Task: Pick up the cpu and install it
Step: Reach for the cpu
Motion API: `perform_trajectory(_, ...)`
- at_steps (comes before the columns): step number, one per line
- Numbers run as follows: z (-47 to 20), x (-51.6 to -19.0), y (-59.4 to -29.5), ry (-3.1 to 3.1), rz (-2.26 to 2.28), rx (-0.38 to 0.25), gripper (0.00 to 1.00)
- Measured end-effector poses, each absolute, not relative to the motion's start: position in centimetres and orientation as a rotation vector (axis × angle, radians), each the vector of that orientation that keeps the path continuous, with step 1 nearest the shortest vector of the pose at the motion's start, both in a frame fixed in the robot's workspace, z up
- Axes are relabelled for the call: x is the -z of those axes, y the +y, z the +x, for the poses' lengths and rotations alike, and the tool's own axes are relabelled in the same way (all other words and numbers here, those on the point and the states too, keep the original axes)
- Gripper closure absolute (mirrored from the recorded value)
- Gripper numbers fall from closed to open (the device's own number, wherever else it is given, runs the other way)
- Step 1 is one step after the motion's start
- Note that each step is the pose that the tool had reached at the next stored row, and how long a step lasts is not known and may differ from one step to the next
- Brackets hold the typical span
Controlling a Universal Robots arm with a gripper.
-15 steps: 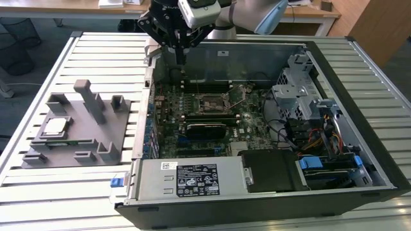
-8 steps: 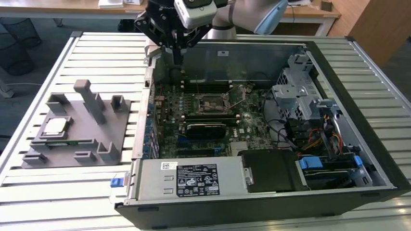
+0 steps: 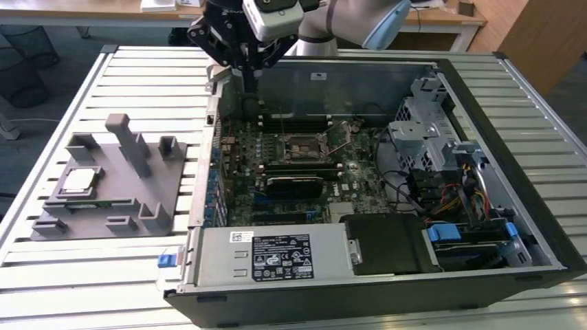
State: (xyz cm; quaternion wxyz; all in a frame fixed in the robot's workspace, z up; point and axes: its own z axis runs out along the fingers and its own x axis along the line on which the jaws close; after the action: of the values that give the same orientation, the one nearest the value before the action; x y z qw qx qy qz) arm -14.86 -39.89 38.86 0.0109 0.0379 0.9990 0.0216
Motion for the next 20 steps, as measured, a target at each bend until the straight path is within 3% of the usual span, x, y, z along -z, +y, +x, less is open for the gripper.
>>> perform_trajectory(20, -16.3, -38.7, -39.9, 3.117, 0.118, -0.067, 0.89)
